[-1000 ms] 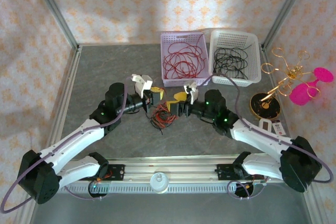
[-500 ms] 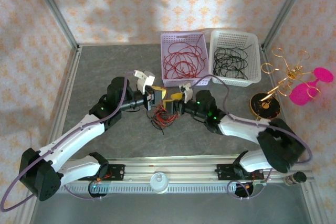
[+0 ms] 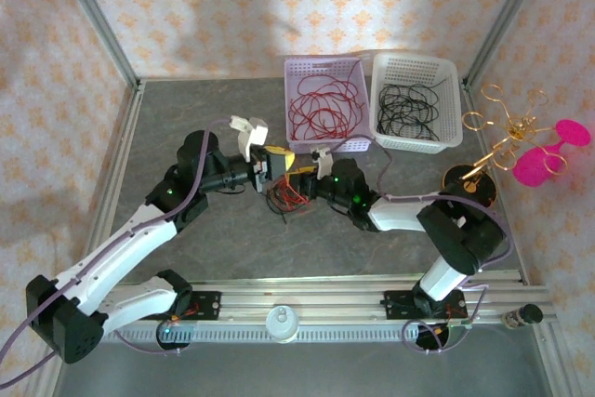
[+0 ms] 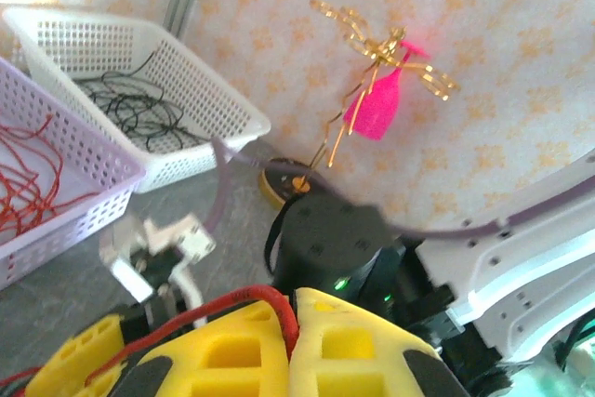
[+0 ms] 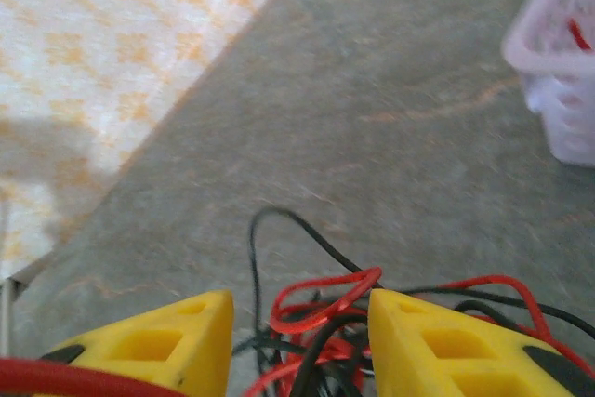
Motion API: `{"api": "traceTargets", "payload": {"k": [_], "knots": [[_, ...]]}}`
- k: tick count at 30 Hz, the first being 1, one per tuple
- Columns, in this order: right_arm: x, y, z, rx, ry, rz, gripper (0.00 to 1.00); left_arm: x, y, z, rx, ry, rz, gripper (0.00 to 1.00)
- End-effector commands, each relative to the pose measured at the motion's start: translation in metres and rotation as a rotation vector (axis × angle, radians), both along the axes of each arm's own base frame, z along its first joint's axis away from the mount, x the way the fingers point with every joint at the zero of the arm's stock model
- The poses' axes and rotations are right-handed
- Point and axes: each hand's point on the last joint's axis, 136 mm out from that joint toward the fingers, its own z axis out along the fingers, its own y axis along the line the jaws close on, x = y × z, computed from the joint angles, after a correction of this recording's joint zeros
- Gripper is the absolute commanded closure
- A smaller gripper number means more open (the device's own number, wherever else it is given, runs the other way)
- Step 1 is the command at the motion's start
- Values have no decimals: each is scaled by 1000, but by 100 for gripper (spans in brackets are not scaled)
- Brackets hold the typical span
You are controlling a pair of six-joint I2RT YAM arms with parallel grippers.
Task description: Untangle the cables
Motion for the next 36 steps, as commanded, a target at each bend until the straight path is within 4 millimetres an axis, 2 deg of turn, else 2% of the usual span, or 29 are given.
{"api": "traceTargets", "payload": {"k": [1,4,8,13,18,20,25,29,31,32,36], "knots": [[9,-14,-32,-60,41,-102,61,-13,5,59,-99,-110,0,100],[10,-20,-51,-89,78,-136,63,-14,10,75,-119,-132,24,100],[9,-27,-66,-128,103,-163,65,-14,16,95,-131,-160,55,100],[11,-39,-73,-205,93,-199,67,-16,18,124,-154,-190,60,100],[7,-39,-94,-241,130,-180,67,-27,25,159,-209,-248,57,100],[6,-42,-91,-245,119,-185,67,-30,27,164,-211,-258,58,100],[11,-64,-49,-260,52,-286,62,-24,32,160,-187,-264,108,100],[0,-84,-5,-251,-2,-305,49,-20,28,145,-161,-234,100,100],[-13,-92,24,-220,-38,-271,39,-27,20,137,-153,-227,37,100],[-18,-94,36,-200,-54,-252,36,-30,17,133,-151,-221,6,100],[-36,-106,107,-132,-145,-205,30,-41,11,112,-116,-196,-68,100]]}}
